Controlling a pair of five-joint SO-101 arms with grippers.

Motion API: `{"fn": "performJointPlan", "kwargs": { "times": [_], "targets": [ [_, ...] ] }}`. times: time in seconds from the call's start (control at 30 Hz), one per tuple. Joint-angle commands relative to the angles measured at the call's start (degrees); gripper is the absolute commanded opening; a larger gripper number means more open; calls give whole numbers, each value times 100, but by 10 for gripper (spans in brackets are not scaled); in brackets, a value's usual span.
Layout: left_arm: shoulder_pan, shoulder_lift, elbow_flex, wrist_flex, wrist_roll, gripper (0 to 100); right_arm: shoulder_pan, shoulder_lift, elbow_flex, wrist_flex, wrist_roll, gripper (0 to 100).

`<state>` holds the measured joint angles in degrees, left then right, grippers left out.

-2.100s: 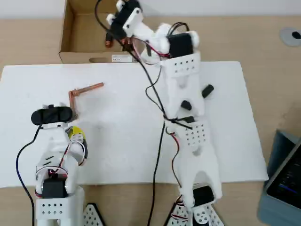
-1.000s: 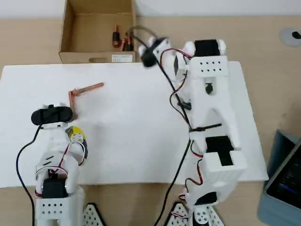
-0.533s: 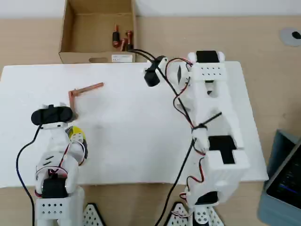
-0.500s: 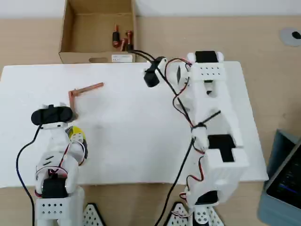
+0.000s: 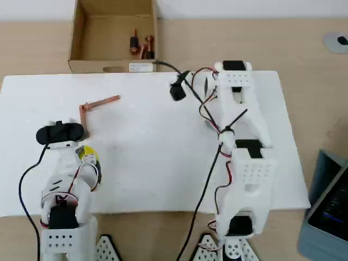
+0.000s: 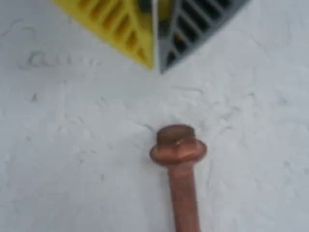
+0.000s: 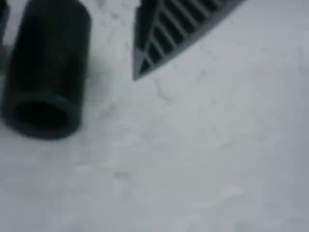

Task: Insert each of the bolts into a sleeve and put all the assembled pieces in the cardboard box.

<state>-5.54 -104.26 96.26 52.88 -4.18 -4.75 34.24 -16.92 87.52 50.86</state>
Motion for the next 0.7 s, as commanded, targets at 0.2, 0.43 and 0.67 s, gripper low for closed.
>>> {"fn": "performJointPlan", "kwargs": {
  "times": [0.2,0.43,0.67],
  "targets": [
    [-44,-22,70,-97,9,2,66,822,-602,-18,53,12],
    [-44,-22,70,-97,9,2,48,787,-655,9,18,11],
    [-44,-22,70,-97,9,2,-101,101,-1007,651,-193,11]
  ]
}}
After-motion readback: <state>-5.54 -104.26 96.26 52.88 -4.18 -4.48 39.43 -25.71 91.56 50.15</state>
